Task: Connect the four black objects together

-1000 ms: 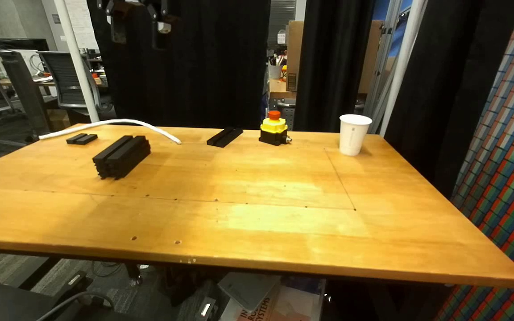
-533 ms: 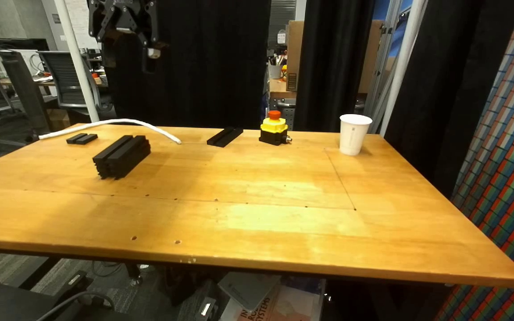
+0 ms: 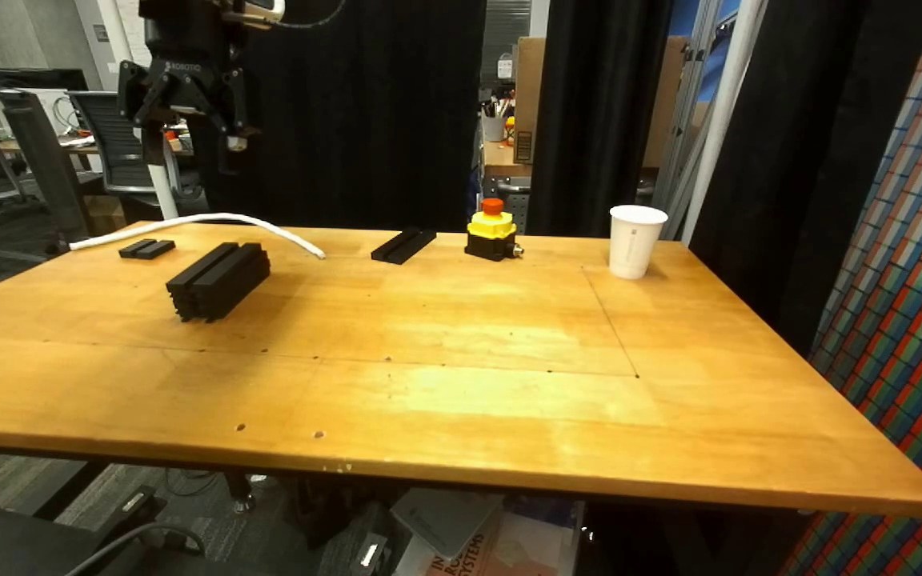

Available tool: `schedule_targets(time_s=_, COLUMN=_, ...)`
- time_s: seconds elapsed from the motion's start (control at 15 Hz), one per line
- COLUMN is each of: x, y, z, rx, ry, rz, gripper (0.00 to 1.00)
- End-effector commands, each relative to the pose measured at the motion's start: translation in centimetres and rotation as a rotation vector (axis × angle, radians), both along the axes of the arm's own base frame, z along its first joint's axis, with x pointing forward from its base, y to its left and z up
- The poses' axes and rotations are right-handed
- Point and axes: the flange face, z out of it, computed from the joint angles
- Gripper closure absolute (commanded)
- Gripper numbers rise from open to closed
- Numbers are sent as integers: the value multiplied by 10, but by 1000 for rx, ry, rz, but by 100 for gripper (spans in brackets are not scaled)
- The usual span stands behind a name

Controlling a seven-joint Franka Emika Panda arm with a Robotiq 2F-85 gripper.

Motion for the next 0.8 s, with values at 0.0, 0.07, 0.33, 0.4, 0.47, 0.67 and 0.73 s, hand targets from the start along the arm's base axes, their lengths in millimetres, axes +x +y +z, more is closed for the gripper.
schedule_targets(time_s=0.0, x=17, y=27, z=-6, rx=5, ry=-38, rz=109, gripper=0)
schedule_targets(time_s=0.07, x=17, y=32, z=-11, rx=6, ry=-51, rz=137, gripper=0)
schedule_targets(time_s=0.33, x=19, y=53, z=-28, rx=9, ry=-128, rz=223, gripper=0)
schedule_targets(time_s=0.4, x=21, y=58, z=-32, rx=12, ry=-149, rz=236, gripper=0)
schedule_targets(time_s=0.47, x=22, y=63, z=-36, rx=16, ry=-162, rz=253, gripper=0)
schedule_targets(time_s=0.67, x=26, y=77, z=-47, rx=23, ry=-186, rz=288, gripper=0)
schedule_targets(time_s=0.73, x=26, y=80, z=-52, rx=23, ry=-202, rz=287, gripper=0)
